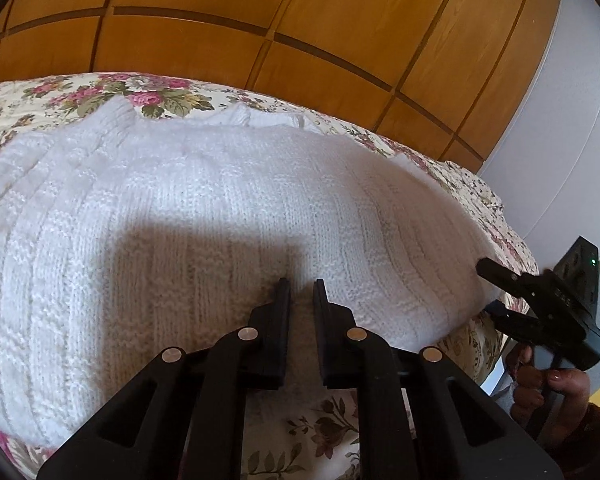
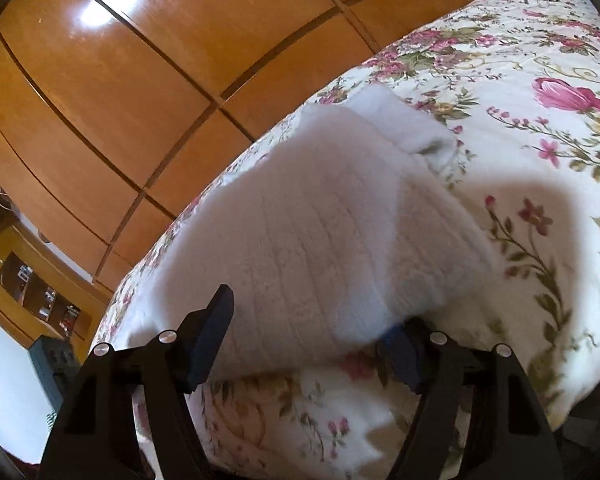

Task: Fold small clothes
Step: 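Grasp the folded sweater end with the right gripper and fold it over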

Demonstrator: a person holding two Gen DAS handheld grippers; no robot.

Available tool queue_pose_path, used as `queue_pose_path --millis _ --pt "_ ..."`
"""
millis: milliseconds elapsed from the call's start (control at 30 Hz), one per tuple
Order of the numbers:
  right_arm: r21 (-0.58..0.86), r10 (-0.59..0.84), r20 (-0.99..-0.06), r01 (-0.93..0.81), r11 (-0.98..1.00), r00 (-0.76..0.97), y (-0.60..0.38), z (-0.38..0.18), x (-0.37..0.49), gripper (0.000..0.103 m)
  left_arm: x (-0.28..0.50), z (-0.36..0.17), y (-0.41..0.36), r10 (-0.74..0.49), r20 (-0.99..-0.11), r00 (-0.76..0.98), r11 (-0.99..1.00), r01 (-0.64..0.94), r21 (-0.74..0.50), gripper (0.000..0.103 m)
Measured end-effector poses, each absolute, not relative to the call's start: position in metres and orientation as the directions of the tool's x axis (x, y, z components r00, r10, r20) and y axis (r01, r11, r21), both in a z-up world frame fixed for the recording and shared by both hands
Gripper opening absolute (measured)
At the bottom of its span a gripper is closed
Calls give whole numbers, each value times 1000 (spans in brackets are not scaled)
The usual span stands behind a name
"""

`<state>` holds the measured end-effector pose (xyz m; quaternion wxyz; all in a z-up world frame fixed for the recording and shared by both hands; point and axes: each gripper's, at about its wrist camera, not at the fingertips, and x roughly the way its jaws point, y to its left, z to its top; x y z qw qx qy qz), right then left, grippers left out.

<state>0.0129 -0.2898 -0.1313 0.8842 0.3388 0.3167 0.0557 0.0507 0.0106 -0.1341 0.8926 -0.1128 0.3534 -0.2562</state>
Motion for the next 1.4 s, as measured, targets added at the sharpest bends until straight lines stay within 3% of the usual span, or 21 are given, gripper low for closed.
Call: queue_pose_path --millis 333,500,567,633,733,867,900,1067,1233,1400 --pt "677 259 -480 166 717 838 -288 -129 44 70 52 -134 10 -537 -576 617 844 383 -376 12" --pt "736 240 -462 219 640 854 -298 -133 57 52 51 -134 9 -530 -579 619 848 381 -369 12" --pt "749 229 -471 249 614 852 -303 -136 64 36 51 -133 9 -529 -580 619 848 382 -367 12" --pt "748 233 -483 260 610 844 -305 -138 70 28 50 -131 11 -537 -576 616 843 384 -376 12" --pt "743 234 -492 264 615 839 -306 -136 74 24 48 -125 12 -545 -570 615 839 398 -372 13" --pt "746 238 -486 258 614 841 -307 -130 72 21 40 -109 24 -556 -531 640 831 408 -378 62" --pt "738 231 -486 254 626 843 -306 -125 72 20 36 -102 32 -539 -503 676 840 395 -371 66" --pt "682 195 -487 231 694 851 -294 -98 71 20 36 -92 61 -461 -490 739 882 322 -345 66" --pt "633 175 -478 200 748 861 -276 -72 73 20 40 -99 105 -381 -519 766 899 174 -403 66" --pt "584 174 -453 144 799 874 -251 -45 73 19 32 -97 126 -352 -509 785 904 145 -402 66"
